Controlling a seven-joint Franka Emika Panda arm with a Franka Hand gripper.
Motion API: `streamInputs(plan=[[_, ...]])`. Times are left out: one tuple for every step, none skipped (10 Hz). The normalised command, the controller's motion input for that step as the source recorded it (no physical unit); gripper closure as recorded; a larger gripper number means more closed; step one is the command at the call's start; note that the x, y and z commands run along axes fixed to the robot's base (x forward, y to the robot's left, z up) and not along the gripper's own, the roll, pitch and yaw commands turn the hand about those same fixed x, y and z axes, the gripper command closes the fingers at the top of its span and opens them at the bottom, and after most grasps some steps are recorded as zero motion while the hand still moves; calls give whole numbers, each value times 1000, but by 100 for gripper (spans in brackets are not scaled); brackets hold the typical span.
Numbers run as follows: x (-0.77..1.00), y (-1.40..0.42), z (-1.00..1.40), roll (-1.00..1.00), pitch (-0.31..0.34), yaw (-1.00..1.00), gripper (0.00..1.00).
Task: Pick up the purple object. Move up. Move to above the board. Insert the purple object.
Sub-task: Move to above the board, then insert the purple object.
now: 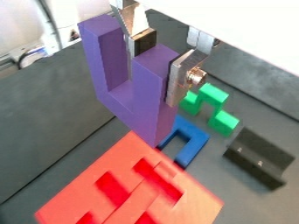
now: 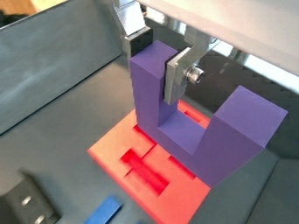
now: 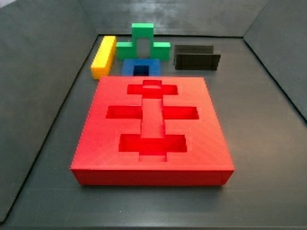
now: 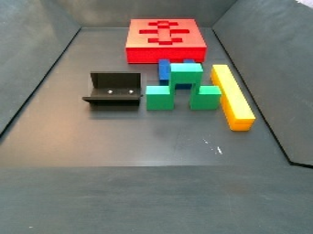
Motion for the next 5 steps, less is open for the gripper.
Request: streamInputs(plan=[[53,-337,63,11,137,8,100],[0,-31,-17,0,0,0,100],[131,-49,-29,0,0,0,100],[283,-277,-240,0,-53,0,100],[500,-374,-400,49,-4,0,100]])
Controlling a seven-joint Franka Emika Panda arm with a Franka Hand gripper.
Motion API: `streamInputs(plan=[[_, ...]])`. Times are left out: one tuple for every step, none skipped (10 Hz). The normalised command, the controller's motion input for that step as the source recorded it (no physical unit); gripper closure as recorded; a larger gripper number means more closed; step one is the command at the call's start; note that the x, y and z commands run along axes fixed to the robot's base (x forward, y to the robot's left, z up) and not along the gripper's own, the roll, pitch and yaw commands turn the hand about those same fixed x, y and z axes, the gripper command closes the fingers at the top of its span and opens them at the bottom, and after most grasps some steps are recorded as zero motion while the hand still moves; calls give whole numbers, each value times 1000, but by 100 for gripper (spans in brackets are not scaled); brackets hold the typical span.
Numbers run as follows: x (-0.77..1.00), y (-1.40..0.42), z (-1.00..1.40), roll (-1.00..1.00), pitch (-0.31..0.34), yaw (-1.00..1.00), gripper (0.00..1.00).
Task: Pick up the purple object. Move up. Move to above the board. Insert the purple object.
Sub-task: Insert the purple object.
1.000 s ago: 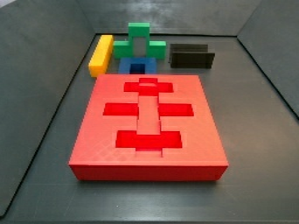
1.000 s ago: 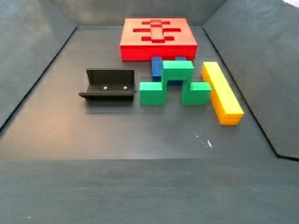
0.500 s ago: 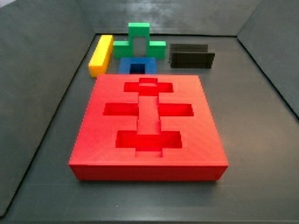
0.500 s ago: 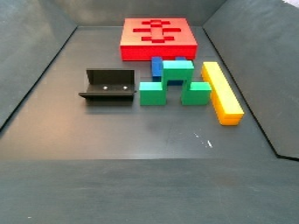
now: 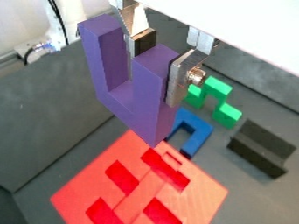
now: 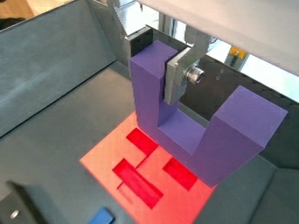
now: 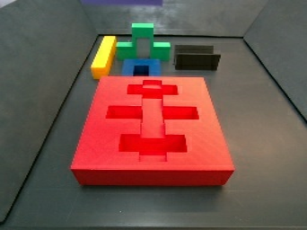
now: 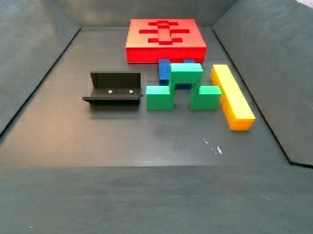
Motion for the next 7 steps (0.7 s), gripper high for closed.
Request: streamInputs(plan=[[643,-431,-366,193,36,51,100],[649,-451,-263,233,103,94,100],[594,-446,-251,266,116,111,100],[520,-497,-251,283,104,97,100],[457,-497,-260,301,106,117,100],[380,-514,-254,276,107,146,100],[157,-411,-297,97,0,123,100]])
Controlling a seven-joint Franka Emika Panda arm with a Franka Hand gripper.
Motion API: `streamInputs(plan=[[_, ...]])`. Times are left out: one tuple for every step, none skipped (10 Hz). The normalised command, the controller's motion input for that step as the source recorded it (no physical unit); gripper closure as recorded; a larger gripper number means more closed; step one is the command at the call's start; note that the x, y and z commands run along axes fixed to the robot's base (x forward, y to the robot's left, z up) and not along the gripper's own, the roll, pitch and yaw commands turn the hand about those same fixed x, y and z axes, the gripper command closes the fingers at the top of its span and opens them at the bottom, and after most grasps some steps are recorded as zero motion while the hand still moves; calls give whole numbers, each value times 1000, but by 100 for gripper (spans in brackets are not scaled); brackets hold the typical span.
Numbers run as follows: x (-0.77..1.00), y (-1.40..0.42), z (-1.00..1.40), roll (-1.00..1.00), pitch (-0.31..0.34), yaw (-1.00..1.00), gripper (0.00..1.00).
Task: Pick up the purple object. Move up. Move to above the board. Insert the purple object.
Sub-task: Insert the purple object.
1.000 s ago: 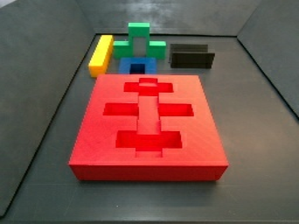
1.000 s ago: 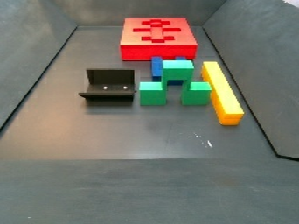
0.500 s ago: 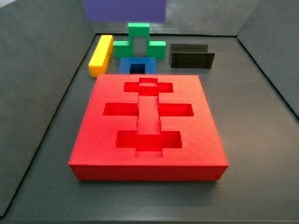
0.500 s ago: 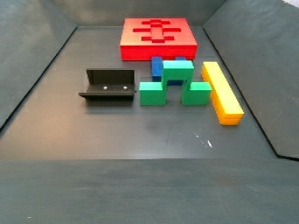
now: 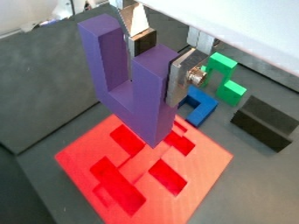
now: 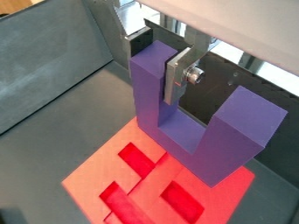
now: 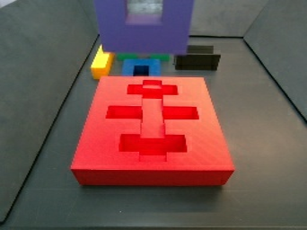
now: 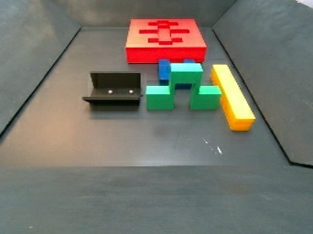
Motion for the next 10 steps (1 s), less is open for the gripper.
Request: streamInputs(plan=[[26,-391,-349,39,-20,131,100],[0,-340,-411,23,-34,134,100],[0,-146,-494,-24,-66,83,100],[51,-49,-569,-113,-90,57,100],[174,-29,-614,-136,-123,63,100],[223,-71,-586,-109,-159,106,100],[234,-149,-669,-21,-149,154,100],[166,-251,-597,0,-111,189,100],[111,-320,-391,219,-3,174,100],[0,-323,-169,423,30,240,100]])
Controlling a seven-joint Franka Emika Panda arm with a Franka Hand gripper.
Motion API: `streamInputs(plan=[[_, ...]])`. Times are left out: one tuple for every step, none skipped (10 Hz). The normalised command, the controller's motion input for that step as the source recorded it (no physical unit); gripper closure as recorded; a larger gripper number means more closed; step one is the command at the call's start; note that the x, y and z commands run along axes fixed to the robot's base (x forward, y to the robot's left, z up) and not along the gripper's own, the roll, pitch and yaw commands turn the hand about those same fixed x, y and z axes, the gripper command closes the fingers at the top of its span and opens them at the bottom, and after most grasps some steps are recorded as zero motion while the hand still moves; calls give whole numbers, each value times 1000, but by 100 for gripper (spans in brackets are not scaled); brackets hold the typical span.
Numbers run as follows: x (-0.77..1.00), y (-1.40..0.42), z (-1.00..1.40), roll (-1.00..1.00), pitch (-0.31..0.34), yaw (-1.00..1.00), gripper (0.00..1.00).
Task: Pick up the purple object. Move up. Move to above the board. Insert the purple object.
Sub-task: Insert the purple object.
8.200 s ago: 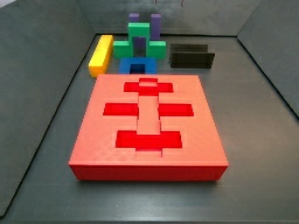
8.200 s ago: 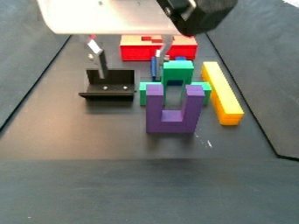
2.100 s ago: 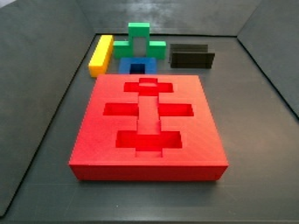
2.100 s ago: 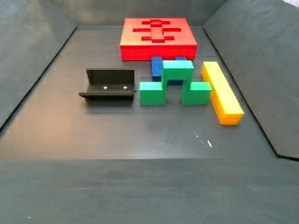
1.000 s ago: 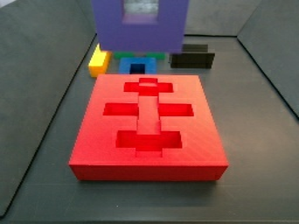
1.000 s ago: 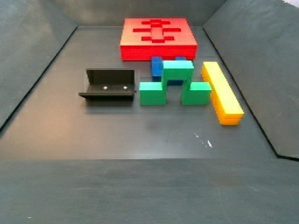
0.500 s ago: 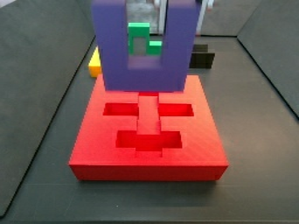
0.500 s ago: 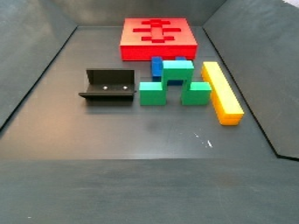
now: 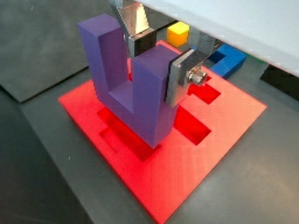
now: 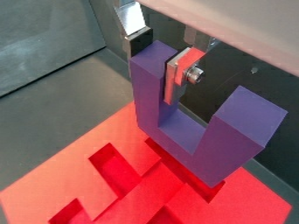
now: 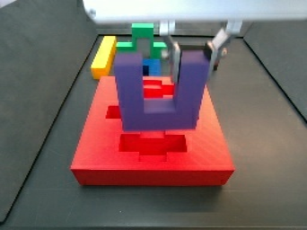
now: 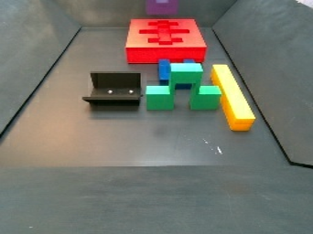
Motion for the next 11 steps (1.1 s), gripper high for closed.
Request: streamInputs(plan=[[-9,-306,-71,460,4,286,100],[0,-286,-160,321,0,280,100],[0,-189,-274,327,0,237,100],[0,0,-194,264,0,106,100],[0,37,-111,139,26,0,100],[-11,9,-97,51,19,-26,100],[-6,0,-143,0,0,-80,100],[0,-94,-134,-4,0,-214,100],[9,-89,-129,0,14,-263,100],[69,-120,-160,0,13,-266,100],[140,-106,-177,0,37,-283,100]])
